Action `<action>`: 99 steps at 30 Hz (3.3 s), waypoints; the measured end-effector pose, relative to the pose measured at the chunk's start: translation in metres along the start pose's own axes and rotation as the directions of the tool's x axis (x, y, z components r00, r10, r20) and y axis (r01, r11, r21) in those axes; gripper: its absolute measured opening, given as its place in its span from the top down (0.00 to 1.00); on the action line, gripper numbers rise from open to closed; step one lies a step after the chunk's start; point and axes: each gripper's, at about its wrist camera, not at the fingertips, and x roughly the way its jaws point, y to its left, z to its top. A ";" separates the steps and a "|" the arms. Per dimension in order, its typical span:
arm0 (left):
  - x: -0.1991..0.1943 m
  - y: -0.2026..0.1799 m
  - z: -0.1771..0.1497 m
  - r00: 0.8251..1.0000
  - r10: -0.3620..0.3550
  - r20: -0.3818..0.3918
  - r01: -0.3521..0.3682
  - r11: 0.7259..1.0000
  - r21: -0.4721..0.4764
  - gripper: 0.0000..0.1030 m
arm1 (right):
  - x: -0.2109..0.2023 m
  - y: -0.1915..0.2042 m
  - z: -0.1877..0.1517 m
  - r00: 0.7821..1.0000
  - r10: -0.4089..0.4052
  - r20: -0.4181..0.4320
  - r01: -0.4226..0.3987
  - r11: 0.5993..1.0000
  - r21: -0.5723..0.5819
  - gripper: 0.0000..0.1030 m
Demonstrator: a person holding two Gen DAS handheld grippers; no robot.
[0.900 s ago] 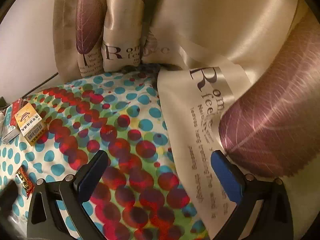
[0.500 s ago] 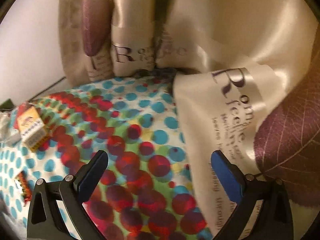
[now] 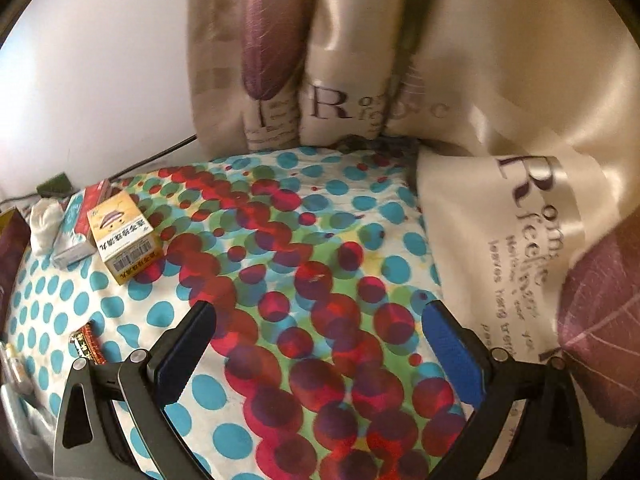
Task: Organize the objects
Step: 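Move the right tool toward the grey rolled bag on the table, then close the right gripper on the grey rolled bag and lift it, then carry the grey bag with the right gripper into the gold tray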
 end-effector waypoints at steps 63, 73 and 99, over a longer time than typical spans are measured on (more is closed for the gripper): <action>0.007 0.190 -0.059 0.946 0.118 -0.301 -0.139 0.989 -0.048 0.07 | -0.100 0.256 -0.068 0.856 0.392 -0.336 -0.516 0.683 -0.517 0.42; 0.006 0.202 -0.063 0.945 0.129 -0.301 -0.149 0.988 -0.045 0.07 | -0.101 0.263 -0.096 0.815 0.365 -0.449 -0.573 0.619 -0.538 0.56; -0.015 0.249 -0.073 0.940 0.192 -0.284 -0.228 0.969 -0.099 0.07 | -0.118 0.366 -0.020 0.694 0.615 -0.373 -0.720 0.604 -0.343 0.67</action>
